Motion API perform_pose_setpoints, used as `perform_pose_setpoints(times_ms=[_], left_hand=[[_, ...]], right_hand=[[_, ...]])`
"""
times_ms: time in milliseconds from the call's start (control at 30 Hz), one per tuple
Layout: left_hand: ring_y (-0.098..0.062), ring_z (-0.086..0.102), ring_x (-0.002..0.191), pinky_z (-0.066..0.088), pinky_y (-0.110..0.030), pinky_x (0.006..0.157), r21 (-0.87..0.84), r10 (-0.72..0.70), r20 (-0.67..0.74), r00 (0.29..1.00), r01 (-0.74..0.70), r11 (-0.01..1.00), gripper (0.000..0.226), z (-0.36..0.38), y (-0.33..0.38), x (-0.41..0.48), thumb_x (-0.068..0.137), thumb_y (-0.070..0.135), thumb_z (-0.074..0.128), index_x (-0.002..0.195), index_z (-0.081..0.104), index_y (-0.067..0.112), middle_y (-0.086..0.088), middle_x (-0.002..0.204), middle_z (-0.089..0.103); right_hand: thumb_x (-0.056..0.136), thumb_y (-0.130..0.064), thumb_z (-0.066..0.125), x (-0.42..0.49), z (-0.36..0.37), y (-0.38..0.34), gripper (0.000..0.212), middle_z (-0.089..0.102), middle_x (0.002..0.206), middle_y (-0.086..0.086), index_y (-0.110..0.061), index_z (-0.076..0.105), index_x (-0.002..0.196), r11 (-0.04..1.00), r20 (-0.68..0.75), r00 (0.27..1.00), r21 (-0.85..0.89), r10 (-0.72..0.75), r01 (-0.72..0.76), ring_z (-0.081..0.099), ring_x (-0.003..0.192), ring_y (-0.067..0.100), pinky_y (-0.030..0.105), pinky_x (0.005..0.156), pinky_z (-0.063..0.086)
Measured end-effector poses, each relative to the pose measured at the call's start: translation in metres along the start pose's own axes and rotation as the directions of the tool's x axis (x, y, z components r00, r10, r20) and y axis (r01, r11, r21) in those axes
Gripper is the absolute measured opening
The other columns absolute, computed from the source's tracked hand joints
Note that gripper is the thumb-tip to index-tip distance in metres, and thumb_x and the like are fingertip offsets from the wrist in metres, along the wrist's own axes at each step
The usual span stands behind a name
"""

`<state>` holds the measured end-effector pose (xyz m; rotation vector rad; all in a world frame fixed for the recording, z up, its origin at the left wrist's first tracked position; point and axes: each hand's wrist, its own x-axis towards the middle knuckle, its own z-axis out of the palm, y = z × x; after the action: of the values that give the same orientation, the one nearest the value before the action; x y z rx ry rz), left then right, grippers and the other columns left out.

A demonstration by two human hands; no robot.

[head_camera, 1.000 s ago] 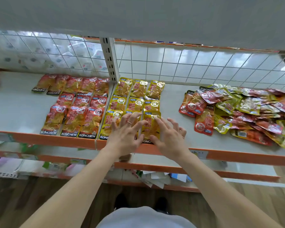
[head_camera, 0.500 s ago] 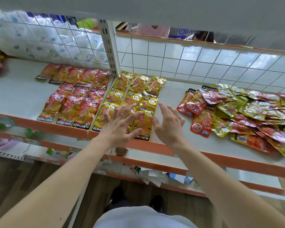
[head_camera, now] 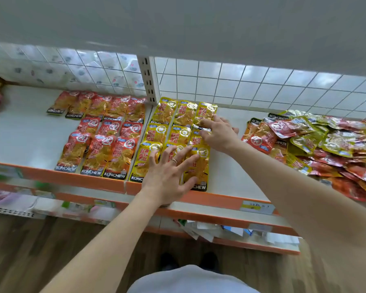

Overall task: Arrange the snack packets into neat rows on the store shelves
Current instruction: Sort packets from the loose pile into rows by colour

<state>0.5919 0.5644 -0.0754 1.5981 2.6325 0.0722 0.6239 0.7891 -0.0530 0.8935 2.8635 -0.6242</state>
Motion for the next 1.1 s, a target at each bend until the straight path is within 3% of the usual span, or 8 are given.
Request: perform_pose_setpoints(times_ms=[367,533,633,833,967,1100], left_hand=[[-0.023,0.006,0.150,0.009,-0.061,0.115,-0.020,0.015,-0.016,1.000,-0.015,1.000,0.064,-0.001,0.000,0.000,0.095,0.071,0.019,0.154,0.010,0.049,0.016,0.166,0.004],[-0.022,0.005,0.150,0.008,-0.061,0.113,-0.023,0.060,-0.034,0.998,-0.060,0.998,0.070,-0.005,-0.001,-0.002,0.089,0.077,0.002,0.155,0.003,0.051,0.017,0.167,0.001],[-0.019,0.004,0.151,0.007,-0.062,0.112,-0.018,0.077,0.003,0.997,-0.077,0.997,0.070,-0.005,-0.001,-0.002,0.088,0.077,0.002,0.153,0.006,0.053,0.019,0.166,0.001],[-0.018,-0.003,0.150,0.007,-0.061,0.114,-0.048,0.085,0.021,0.996,-0.084,0.995,0.058,-0.005,-0.001,-0.003,0.098,0.060,0.026,0.153,0.009,0.052,0.020,0.165,-0.004],[-0.017,-0.001,0.148,0.005,-0.059,0.111,-0.068,0.121,-0.045,0.992,-0.124,0.990,0.061,-0.001,-0.004,-0.004,0.093,0.059,0.015,0.153,0.014,0.051,0.019,0.166,0.001],[-0.015,0.003,0.148,-0.002,-0.054,0.112,-0.197,0.083,-0.106,0.991,-0.103,0.975,0.069,-0.004,-0.003,-0.005,0.087,0.063,0.012,0.154,0.018,0.047,0.019,0.165,0.008]], right_hand=[[0.098,-0.047,0.049,-0.006,0.005,-0.012,0.046,0.021,0.164,0.003,-0.042,0.045,0.143,0.999,-0.060,0.997,0.017,0.053,-0.052,0.013,0.151,0.022,0.049,0.111,0.017],[0.099,-0.053,0.046,-0.024,0.005,-0.013,0.056,0.019,0.165,0.002,-0.037,0.034,0.152,0.997,-0.120,0.990,0.034,0.072,-0.068,0.013,0.150,0.027,0.054,0.114,0.016],[0.100,-0.051,0.045,-0.048,0.005,-0.012,0.058,0.017,0.166,0.003,-0.033,0.031,0.154,0.996,-0.154,0.985,0.049,0.077,-0.070,0.011,0.151,0.029,0.055,0.117,0.014],[0.100,-0.050,0.045,-0.098,0.011,-0.002,0.056,0.012,0.167,0.000,-0.037,0.030,0.153,0.997,-0.143,0.987,-0.008,0.074,-0.076,0.003,0.152,0.025,0.055,0.116,0.012],[0.101,-0.049,0.044,-0.124,0.010,0.002,0.055,0.011,0.167,-0.001,-0.035,0.031,0.152,0.994,-0.148,0.983,-0.016,0.105,-0.109,0.001,0.152,0.024,0.056,0.115,0.011],[0.101,-0.047,0.046,-0.142,0.003,0.008,0.055,0.011,0.167,-0.002,-0.032,0.031,0.153,0.993,-0.172,0.978,0.025,0.115,-0.113,-0.002,0.152,0.020,0.055,0.116,0.008]])
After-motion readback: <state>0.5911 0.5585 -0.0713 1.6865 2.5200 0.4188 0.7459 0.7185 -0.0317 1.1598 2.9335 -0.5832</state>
